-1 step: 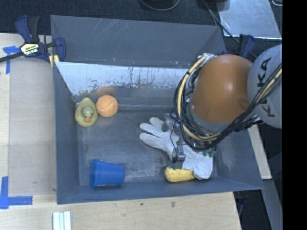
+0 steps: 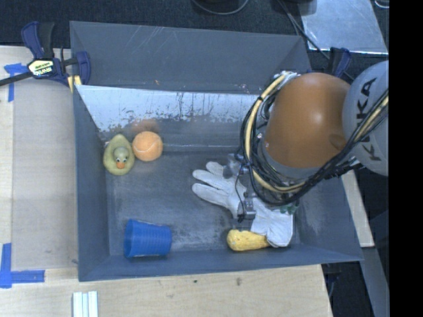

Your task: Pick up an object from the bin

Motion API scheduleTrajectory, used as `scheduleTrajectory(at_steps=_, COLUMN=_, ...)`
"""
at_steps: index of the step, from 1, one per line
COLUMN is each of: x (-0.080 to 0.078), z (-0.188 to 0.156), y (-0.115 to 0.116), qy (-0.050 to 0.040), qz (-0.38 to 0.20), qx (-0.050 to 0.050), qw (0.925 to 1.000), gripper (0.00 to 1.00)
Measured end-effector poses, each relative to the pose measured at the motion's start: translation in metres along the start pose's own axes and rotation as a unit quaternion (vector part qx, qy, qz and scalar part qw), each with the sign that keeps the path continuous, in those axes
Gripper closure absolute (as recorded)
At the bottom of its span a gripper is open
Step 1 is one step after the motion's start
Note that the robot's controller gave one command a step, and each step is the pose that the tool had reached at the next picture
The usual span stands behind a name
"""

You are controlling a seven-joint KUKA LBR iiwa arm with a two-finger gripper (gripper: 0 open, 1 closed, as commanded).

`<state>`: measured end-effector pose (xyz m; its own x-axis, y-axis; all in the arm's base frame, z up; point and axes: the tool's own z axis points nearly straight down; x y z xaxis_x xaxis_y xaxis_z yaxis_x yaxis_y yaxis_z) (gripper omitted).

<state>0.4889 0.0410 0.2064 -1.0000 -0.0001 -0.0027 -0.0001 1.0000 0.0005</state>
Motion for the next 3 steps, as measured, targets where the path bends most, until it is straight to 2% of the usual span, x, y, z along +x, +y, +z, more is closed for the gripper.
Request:
scheduleTrajectory(at_steps=1, x=-0.021, z=0.046, y=-0.008, qy=-0.0001, qz=0.063, qx=0.000, qw=0.9980, gripper=0.00)
scheduleTrajectory(at_steps=2, x=-0.048, z=0.132, y=-0.018, qy=-0.0020, qz=0.159, qx=-0.001, qw=0.9872, gripper=0.00)
scheduleTrajectory(at_steps=3, x=-0.056, z=0.162, y=-0.020, qy=-0.0039, qz=0.166, qx=-0.001, qw=0.9861, gripper=0.00)
